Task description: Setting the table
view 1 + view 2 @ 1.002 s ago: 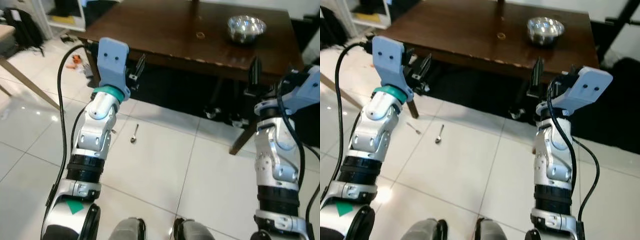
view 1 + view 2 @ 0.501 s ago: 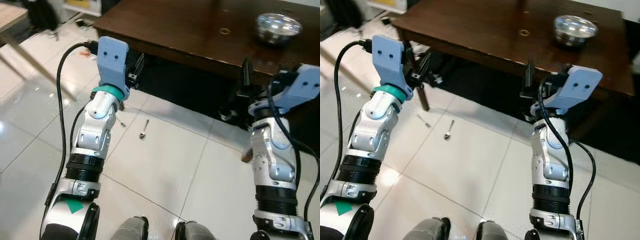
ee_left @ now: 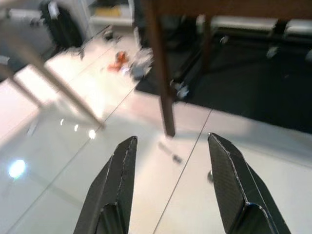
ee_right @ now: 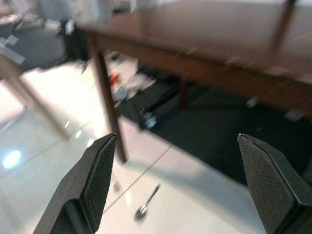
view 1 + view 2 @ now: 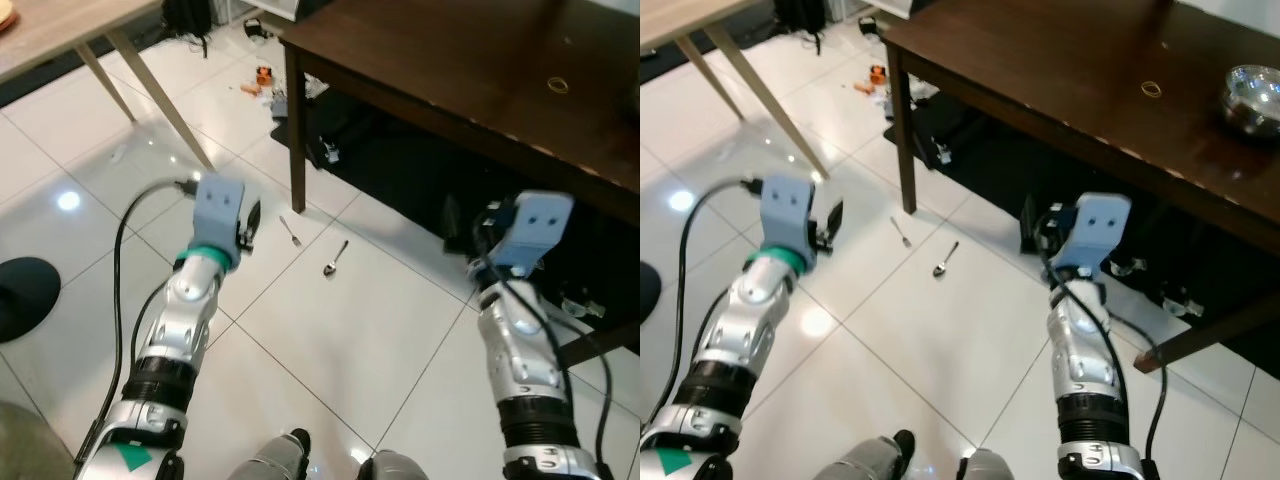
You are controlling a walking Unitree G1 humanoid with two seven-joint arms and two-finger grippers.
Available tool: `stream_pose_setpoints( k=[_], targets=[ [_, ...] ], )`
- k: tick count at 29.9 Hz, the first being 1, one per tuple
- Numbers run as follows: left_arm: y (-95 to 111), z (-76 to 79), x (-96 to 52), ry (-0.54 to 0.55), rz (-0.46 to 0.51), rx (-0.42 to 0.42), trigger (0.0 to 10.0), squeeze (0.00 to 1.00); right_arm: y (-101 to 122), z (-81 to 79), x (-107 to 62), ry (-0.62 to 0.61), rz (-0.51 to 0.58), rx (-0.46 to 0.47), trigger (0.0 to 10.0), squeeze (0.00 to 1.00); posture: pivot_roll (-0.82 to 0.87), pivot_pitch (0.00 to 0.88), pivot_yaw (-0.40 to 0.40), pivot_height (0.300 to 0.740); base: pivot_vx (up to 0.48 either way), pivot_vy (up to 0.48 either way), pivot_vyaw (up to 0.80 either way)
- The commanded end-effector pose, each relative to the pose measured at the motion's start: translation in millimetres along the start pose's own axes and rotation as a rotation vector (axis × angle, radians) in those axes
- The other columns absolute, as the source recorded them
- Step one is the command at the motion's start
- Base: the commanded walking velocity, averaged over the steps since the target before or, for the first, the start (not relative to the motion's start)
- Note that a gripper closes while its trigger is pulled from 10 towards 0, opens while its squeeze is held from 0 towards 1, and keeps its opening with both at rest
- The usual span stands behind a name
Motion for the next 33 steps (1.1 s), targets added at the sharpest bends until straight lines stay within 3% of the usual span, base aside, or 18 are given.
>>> stream_pose_setpoints(
  k=[1, 3, 4, 7, 8, 30, 33],
  targets=[
    [-12, -3.5, -4.6, 0.01, -0.031, 0.006, 10.0, 0.0, -9, -3.4, -4.0, 0.015, -0.026, -0.015, 10.0, 0.0, 0.11, 0.025, 0.034, 0.74, 0.0, 0.0, 0.77],
    [-12, -3.5, -4.6, 0.01, -0.031, 0.006, 10.0, 0.0, -9, -3.4, -4.0, 0.015, -0.026, -0.015, 10.0, 0.0, 0.11, 0.025, 0.034, 0.74, 0.0, 0.0, 0.77],
    [-23, -3.6, -10.0, 0.009, -0.057, 0.014, 10.0, 0.0, -25, -6.7, -11.4, 0.04, -0.077, -0.04, 10.0, 0.0, 0.11, 0.03, 0.03, 0.74, 0.0, 0.0, 0.77],
    [-30, -4.1, -13.8, 0.007, -0.072, 0.031, 10.0, 0.0, -38, -9.1, -19.2, 0.06, -0.113, -0.059, 10.0, 0.0, 0.1, 0.036, 0.03, 0.74, 0.0, 0.0, 0.77],
    [-37, -5.9, -17.6, 0.01, -0.09, 0.05, 10.0, 0.0, -49, -13.5, -28.7, 0.093, -0.142, -0.074, 10.0, 0.0, 0.1, 0.043, 0.031, 0.74, 0.0, 0.0, 0.77],
    [-42, -10.0, -15.6, 0.036, -0.084, 0.051, 10.0, 0.0, -51, -17.5, -24.8, 0.099, -0.113, -0.07, 10.0, 0.0, 0.1, 0.044, 0.028, 0.74, 0.0, 0.0, 0.77],
    [-41, -15.8, -12.5, 0.075, -0.084, 0.051, 10.0, 0.0, -49, -13.4, -22.6, 0.063, -0.106, -0.046, 10.0, 0.0, 0.1, 0.043, 0.03, 0.74, 0.435, 0.0, 0.0]
  ],
)
Point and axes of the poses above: a point about 5 cm out from each wrist's last joint towards the gripper, its own x axis pointing out of the wrist towards the gripper, its own y axis along the axis of the wrist's last joint, z = x × y, the point moved 3 cm from there along x, pointing out of the wrist towards the gripper, and after that the axes turned 13 degrees about -x, right-handed, at the moved point
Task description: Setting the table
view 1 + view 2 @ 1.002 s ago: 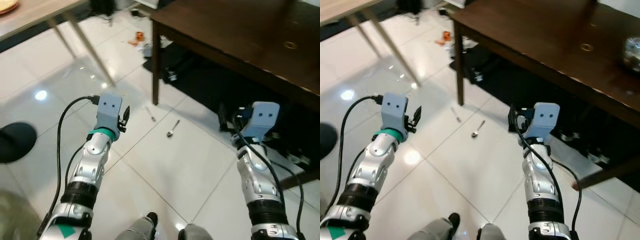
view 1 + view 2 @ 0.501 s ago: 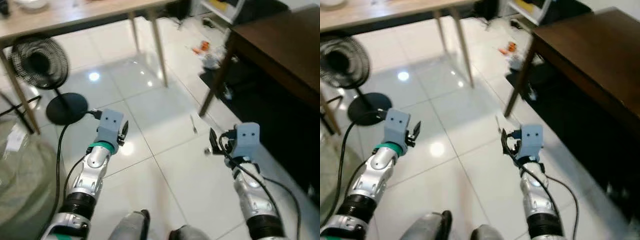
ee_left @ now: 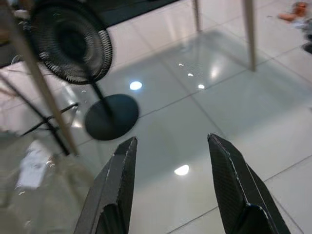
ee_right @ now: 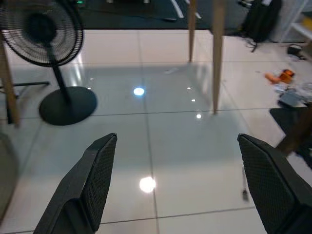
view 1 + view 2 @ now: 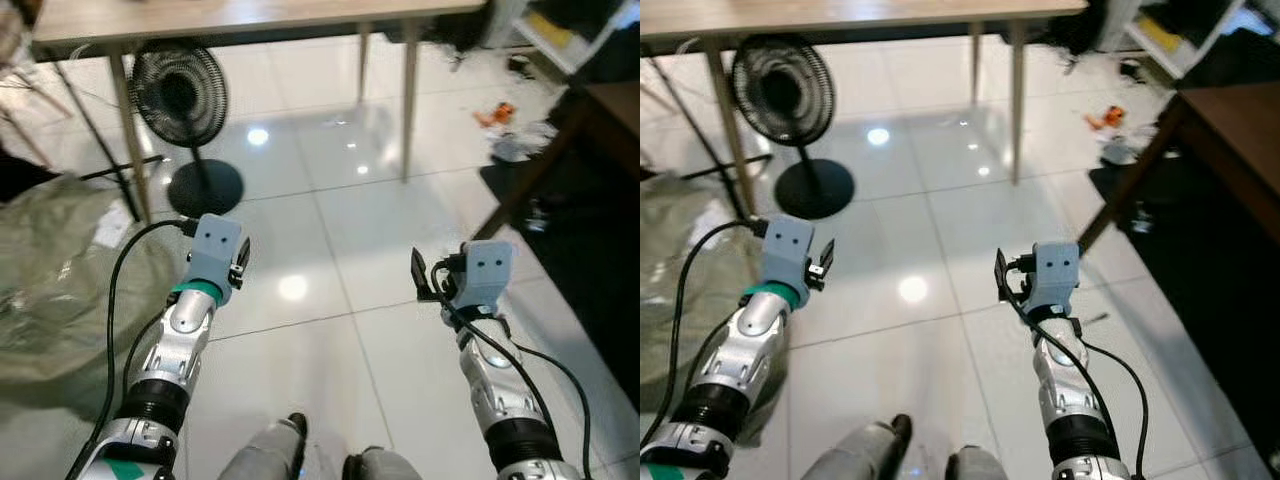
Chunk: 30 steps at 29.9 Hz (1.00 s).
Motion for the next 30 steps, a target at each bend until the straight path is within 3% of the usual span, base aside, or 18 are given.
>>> stream_pose_setpoints(
  k=[1, 30],
  targets=[
    [-3.2, 2.0, 1.4, 0.005, -0.013, -0.003, 10.0, 0.0, -7.8, 6.4, -3.7, -0.038, -0.024, 0.022, 10.0, 0.0, 0.1, 0.043, 0.03, 0.74, 0.469, 0.0, 0.0],
    [1.4, 2.8, 7.8, -0.002, 0.009, 0.009, 10.0, 0.0, -4.4, 13.9, 0.7, -0.082, 0.009, 0.021, 10.0, 0.0, 0.11, 0.036, 0.041, 0.74, 0.473, 0.0, 0.0]
  ],
)
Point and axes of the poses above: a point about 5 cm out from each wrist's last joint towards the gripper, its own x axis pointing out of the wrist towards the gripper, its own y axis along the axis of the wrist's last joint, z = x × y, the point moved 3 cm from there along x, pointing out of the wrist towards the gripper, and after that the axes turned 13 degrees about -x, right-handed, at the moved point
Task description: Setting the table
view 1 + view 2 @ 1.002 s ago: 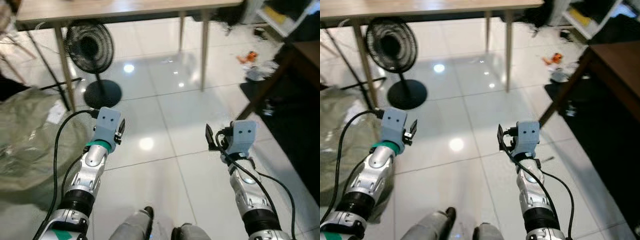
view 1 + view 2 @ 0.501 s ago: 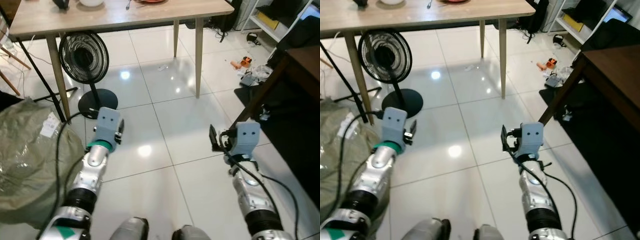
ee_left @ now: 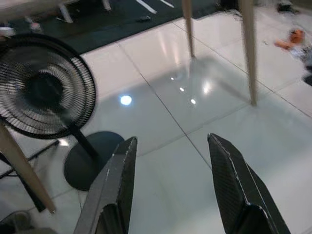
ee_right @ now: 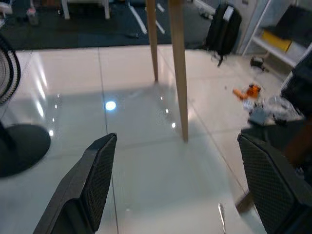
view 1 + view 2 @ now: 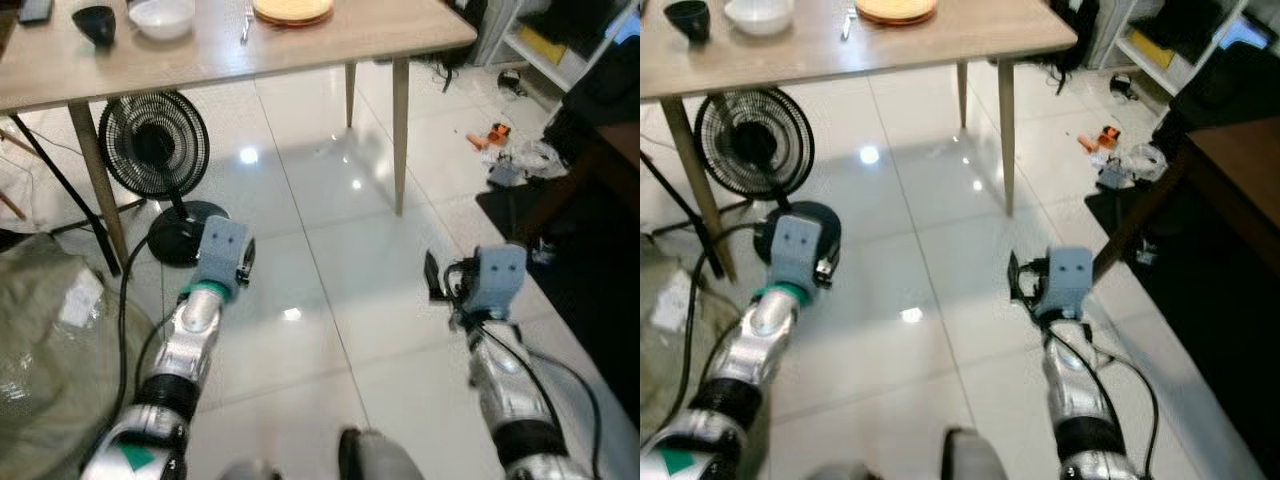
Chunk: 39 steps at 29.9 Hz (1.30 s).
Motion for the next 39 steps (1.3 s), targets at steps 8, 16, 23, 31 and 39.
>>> stream_pose_setpoints(
  k=[8, 16, 23, 31, 39],
  targets=[
    [20, -0.5, 4.2, -0.035, 0.073, 0.041, 10.0, 0.0, 21, 16.9, 9.2, -0.115, 0.066, 0.086, 10.0, 0.0, 0.12, 0.036, 0.043, 0.74, 0.48, 0.0, 0.0],
    [59, 14.4, 11.2, -0.101, 0.196, 0.041, 10.0, 0.0, 40, 23.0, 15.5, -0.152, 0.122, 0.131, 10.0, 0.0, 0.12, 0.043, 0.041, 0.74, 0.48, 0.0, 0.0],
    [84, 25.5, 13.5, -0.148, 0.264, 0.016, 10.0, 0.0, 42, 22.0, 16.1, -0.157, 0.123, 0.142, 10.0, 0.0, 0.12, 0.047, 0.043, 0.74, 0.48, 0.0, -0.55],
    [89, 26.8, 13.3, -0.162, 0.272, 0.012, 10.0, 0.0, 42, 24.2, 14.5, -0.171, 0.121, 0.129, 10.0, 0.0, 0.12, 0.05, 0.046, 0.74, 0.475, 0.0, -0.24],
    [92, 27.3, 11.4, -0.166, 0.271, 0.015, 10.0, 0.0, 50, 22.6, 16.3, -0.162, 0.141, 0.119, 10.0, 0.0, 0.12, 0.051, 0.047, 0.74, 0.465, 0.0, 0.0]
  ],
)
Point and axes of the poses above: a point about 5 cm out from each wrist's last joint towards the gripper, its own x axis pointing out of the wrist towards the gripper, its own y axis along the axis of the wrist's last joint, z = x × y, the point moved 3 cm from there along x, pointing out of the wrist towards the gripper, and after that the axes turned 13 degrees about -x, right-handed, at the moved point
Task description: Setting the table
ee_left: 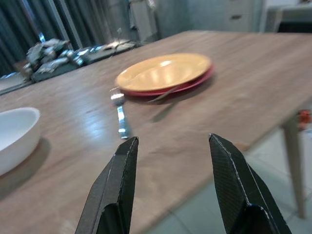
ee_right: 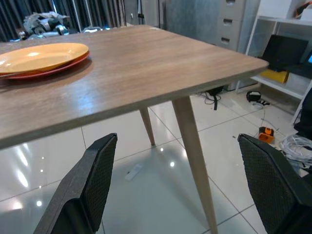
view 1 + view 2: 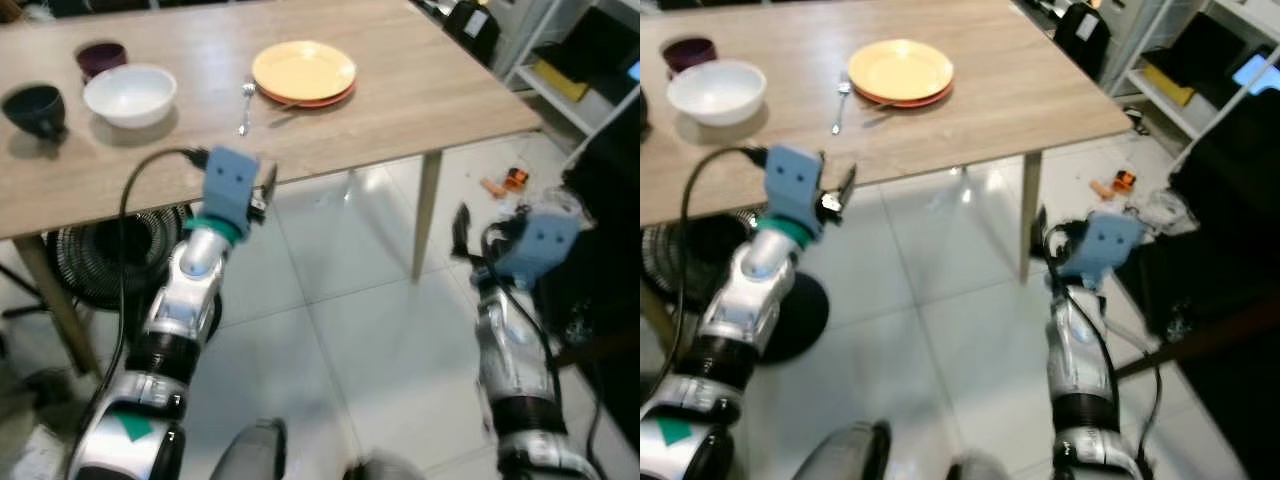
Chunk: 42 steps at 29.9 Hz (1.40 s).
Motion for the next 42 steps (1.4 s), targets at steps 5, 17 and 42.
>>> stream_pose_setpoints(
  k=[5, 17, 42],
  targets=[
    [-1, 6.2, -2.5, -0.018, -0.008, -0.007, 10.0, 0.0, 3, 2.1, -0.4, -0.001, 0.008, -0.016, 10.0, 0.0, 0.13, 0.052, 0.047, 0.74, 0.454, 0.0, 0.0],
    [10, 8.0, 0.3, -0.031, 0.025, 0.005, 10.0, 0.0, 17, 0.0, 4.5, -0.001, 0.049, -0.005, 10.0, 0.0, 0.13, 0.052, 0.047, 0.74, 0.448, 0.0, 0.0],
    [13, 10.8, 1.2, -0.044, 0.027, 0.004, 10.0, 0.0, 18, 2.5, 3.8, -0.008, 0.046, -0.006, 10.0, 0.0, 0.13, 0.052, 0.05, 0.74, 0.135, 0.0, 0.0]
  ],
)
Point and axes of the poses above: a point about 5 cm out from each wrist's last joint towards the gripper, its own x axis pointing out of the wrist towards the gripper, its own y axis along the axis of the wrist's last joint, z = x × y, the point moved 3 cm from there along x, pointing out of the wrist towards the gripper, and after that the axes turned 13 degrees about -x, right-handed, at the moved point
